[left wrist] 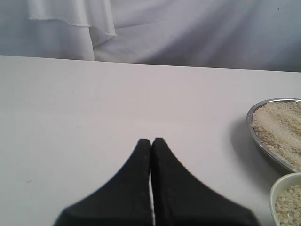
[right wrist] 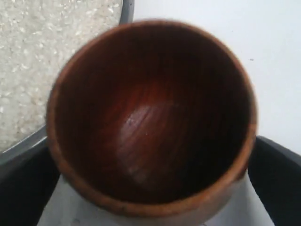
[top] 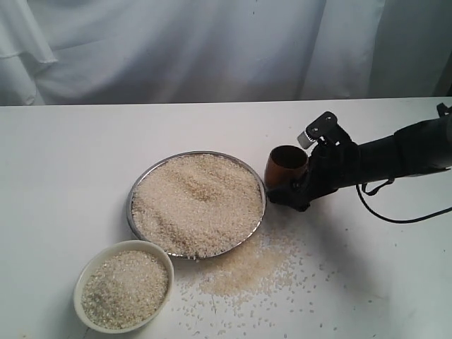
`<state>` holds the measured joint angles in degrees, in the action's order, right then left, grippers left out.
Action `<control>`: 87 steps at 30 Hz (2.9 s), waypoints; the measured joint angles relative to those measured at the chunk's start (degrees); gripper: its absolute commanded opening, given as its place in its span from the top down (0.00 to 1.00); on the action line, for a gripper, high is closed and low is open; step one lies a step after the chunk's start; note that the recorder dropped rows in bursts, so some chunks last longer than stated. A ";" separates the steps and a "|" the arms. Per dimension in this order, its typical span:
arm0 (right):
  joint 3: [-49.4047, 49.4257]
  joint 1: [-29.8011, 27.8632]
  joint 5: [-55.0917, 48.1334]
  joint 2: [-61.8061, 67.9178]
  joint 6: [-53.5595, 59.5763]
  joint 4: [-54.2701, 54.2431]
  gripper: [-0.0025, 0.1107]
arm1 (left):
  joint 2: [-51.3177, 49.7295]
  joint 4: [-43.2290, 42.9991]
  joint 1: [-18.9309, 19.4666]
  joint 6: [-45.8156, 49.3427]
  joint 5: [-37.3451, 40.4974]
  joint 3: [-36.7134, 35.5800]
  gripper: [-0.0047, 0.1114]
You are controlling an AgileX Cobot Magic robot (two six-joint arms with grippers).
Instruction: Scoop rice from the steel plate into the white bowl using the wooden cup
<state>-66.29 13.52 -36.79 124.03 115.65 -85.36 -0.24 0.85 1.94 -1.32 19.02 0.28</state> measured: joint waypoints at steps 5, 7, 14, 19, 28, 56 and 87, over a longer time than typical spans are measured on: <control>0.00 -0.26 -1.84 -2.26 -0.64 0.05 0.05 | 0.00 0.00 0.00 0.00 0.00 0.00 0.96; 0.00 -0.26 -2.68 -3.07 -1.12 0.59 0.05 | 0.00 0.00 0.00 0.00 0.00 0.00 0.96; 0.00 -0.40 -4.33 -8.11 -5.14 5.45 0.05 | 0.00 0.00 0.00 0.00 0.00 0.00 0.96; 0.00 -2.35 -6.57 -13.55 -8.75 6.81 0.28 | 0.00 0.00 0.00 0.00 0.00 0.00 0.96; 0.00 -7.02 -17.07 -22.87 -21.73 13.12 0.89 | 0.00 0.00 0.00 0.00 0.00 0.00 0.96; 0.12 -7.13 -0.40 -34.41 -57.35 17.08 0.98 | 0.00 0.00 0.00 0.00 0.00 0.00 0.96; 45.93 -6.82 25.56 -102.23 -69.10 36.77 0.98 | 0.00 0.00 0.00 0.00 0.00 0.00 0.96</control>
<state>-20.37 6.70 -11.22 21.80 46.55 -48.58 -0.24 0.85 1.94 -1.32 19.02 0.28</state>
